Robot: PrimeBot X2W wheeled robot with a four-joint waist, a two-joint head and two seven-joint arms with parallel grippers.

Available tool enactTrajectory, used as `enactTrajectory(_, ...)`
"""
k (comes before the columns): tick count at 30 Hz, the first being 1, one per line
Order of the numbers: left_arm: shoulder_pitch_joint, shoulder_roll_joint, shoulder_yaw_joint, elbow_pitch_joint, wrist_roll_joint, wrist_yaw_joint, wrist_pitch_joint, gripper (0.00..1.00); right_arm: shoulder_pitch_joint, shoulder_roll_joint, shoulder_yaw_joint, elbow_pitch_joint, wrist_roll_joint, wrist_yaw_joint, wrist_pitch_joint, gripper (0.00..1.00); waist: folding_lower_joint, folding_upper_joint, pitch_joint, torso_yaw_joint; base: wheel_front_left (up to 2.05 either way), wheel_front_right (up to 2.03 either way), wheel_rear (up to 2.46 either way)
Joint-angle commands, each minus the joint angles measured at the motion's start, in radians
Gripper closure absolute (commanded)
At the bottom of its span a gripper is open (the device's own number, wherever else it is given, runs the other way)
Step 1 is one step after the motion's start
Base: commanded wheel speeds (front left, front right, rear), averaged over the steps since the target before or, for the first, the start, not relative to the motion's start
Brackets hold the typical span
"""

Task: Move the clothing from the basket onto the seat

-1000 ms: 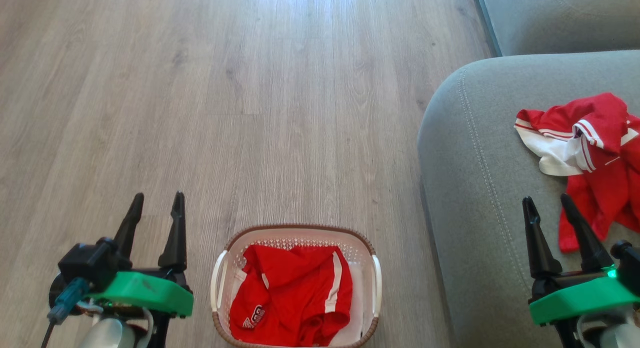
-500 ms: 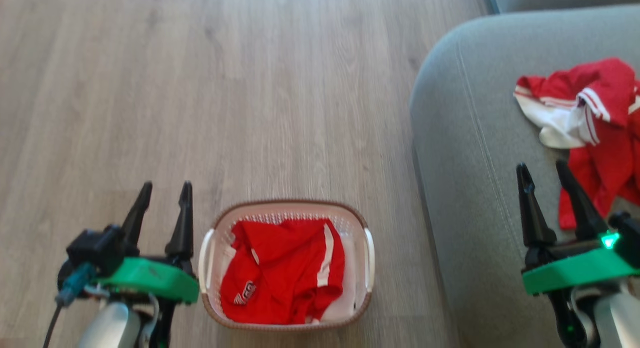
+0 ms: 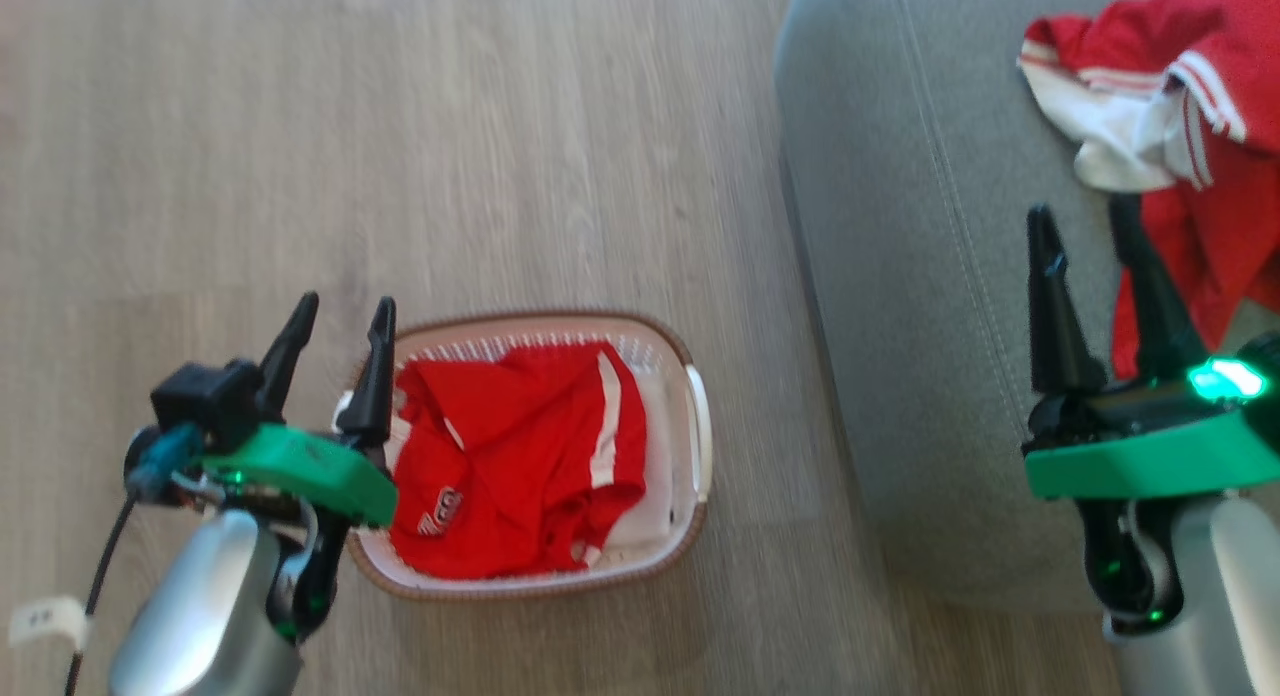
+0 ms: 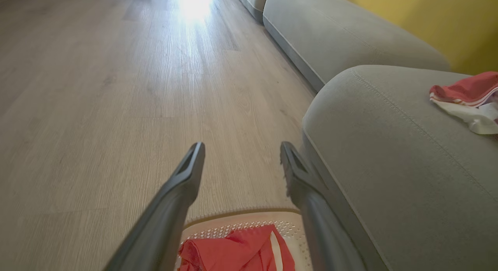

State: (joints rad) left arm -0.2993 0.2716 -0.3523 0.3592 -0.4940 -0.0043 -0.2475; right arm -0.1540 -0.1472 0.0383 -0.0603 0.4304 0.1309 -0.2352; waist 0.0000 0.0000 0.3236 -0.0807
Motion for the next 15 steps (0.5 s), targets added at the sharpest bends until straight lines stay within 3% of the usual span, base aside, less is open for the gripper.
enactTrajectory(1,-0.046,0.016,0.029,-0.009,0.006,-0.007,-0.003,0.00,-0.029,-0.003,0.021,-0.043,0.008,0.000,-0.010,0.00,0.0000,0.0000,0.050,-0.025,0.00,0.00,0.00)
enactTrajectory(15,-0.313,-0.040,-0.066,0.416,-0.037,-0.118,0.035,0.00,-0.137,0.002,0.021,-0.181,-0.024,0.000,-0.020,0.00,0.0000,0.0000,0.285,-0.066,0.00,0.00,0.00)
